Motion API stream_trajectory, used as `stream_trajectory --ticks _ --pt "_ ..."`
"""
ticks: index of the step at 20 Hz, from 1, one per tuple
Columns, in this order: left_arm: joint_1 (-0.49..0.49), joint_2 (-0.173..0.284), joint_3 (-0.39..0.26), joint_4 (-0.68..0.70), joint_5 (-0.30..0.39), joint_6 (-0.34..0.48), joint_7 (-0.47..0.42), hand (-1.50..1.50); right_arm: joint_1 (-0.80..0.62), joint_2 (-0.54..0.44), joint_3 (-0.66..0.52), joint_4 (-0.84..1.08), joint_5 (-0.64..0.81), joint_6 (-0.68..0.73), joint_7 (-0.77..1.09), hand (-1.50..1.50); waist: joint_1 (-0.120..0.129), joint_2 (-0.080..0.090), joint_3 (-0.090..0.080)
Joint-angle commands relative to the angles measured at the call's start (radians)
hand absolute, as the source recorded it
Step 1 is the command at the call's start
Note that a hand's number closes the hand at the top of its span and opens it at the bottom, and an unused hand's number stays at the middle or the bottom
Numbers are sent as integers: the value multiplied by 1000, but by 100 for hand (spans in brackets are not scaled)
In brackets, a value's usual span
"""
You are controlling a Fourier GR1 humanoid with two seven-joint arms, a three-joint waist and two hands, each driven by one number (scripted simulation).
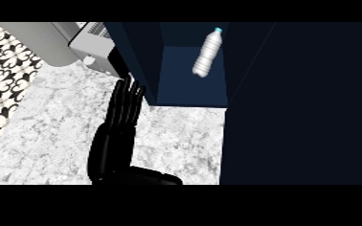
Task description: Pick up the bottled water, place it into the cabinet and close the cabinet
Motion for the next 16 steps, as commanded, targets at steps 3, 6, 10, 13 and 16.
stream_trajectory --ticks 3,6,10,13,16 --pt "245 90 -70 -299 -33 36 14 -150 -8 -98 46 -5 30 90 43 150 -9 5 -1" --pt "323 141 -19 -353 -30 25 -29 -150 -15 -148 117 -33 122 128 46 150 -6 4 -1" --pt "471 205 16 -431 -1 -27 -93 -150 -59 -129 210 -105 130 123 149 150 -2 7 -2" --pt "560 230 43 -483 16 -54 -137 -150 -39 -129 319 -178 232 108 162 150 -6 3 -4" --pt "728 292 103 -544 96 -160 -219 -150 -47 -129 297 -147 246 112 109 150 4 1 -3"
